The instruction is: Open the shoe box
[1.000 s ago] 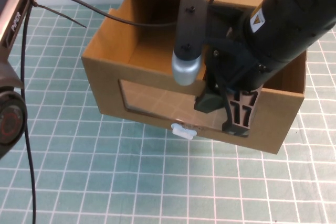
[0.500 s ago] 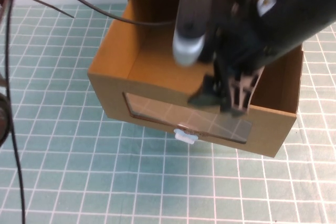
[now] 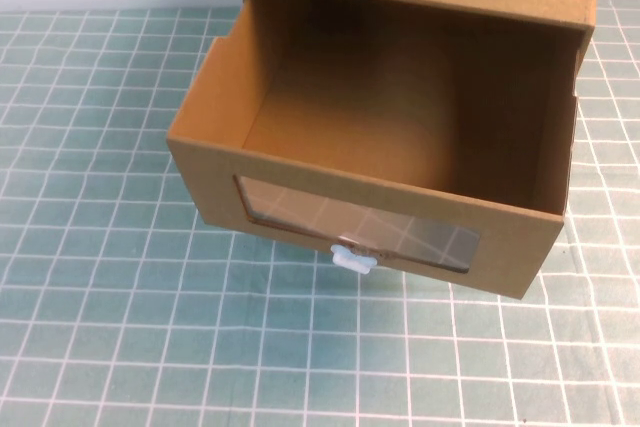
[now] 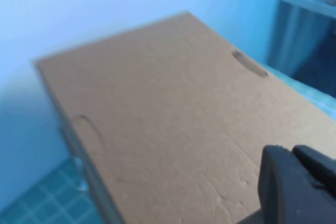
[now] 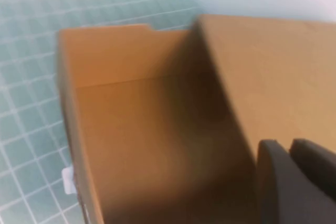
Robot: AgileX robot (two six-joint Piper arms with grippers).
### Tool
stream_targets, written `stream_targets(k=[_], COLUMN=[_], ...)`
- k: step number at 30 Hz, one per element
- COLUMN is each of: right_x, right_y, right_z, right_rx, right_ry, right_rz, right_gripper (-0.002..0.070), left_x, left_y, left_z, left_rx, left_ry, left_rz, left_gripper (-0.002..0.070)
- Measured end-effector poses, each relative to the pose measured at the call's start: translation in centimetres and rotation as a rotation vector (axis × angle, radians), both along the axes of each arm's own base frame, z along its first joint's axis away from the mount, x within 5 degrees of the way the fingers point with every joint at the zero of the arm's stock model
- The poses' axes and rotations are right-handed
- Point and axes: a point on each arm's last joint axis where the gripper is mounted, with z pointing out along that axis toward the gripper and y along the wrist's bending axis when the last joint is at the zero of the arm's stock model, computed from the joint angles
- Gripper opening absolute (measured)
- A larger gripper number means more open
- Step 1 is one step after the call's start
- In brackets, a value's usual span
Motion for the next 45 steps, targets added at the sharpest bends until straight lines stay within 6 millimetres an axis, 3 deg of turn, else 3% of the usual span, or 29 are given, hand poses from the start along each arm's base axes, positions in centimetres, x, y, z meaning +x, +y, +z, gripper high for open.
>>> stream_targets(k=[5, 8, 11, 15, 20, 23, 27, 31, 45], right_x=[-4.5, -6.2, -7.3, -7.8, -7.6, -7.7, -7.5, -7.1, -7.1], right_y=[-5.0, -7.1, -8.7, -9.6, -10.1, -10.4, -10.2, -9.9, -9.6], right_z=[1.3, -0.3, -3.0, -7.5, -14.2, -17.0, -19.9, -22.4, -29.4], right_rx=[0.153, 0.203, 0.256, 0.349, 0.42, 0.439, 0.384, 0.323, 0.181], right_ry=[-0.004, 0.009, 0.017, 0.004, -0.016, -0.063, -0.125, -0.11, 0.037], right_rz=[-0.154, -0.233, -0.314, -0.372, -0.446, -0.448, -0.412, -0.4, -0.408], right_gripper=[-0.0006, -0.001, -0.0011, -0.0013, -0.0013, -0.0013, -0.0013, -0.0013, -0.0013], left_x=[-7.6, -13.0, -17.0, -20.9, -25.7, -27.8, -28.6, -27.9, -26.5], left_y=[3.2, 4.7, 6.1, 7.9, 9.7, 10.4, 11.0, 11.1, 10.7], left_z=[5.2, 7.1, 6.7, 3.0, -5.3, -10.6, -16.1, -20.6, -27.4], left_rx=[-0.052, -0.076, -0.053, 0.025, 0.045, -0.026, -0.085, -0.065, 0.044], left_ry=[-0.136, -0.207, -0.216, -0.139, -0.057, -0.081, -0.106, -0.072, 0.136], left_rz=[0.088, 0.094, 0.127, 0.194, 0.253, 0.303, 0.356, 0.387, 0.381], left_gripper=[-0.0005, -0.0005, -0.0005, -0.0005, -0.0005, -0.0005, -0.0005, -0.0005, -0.0005])
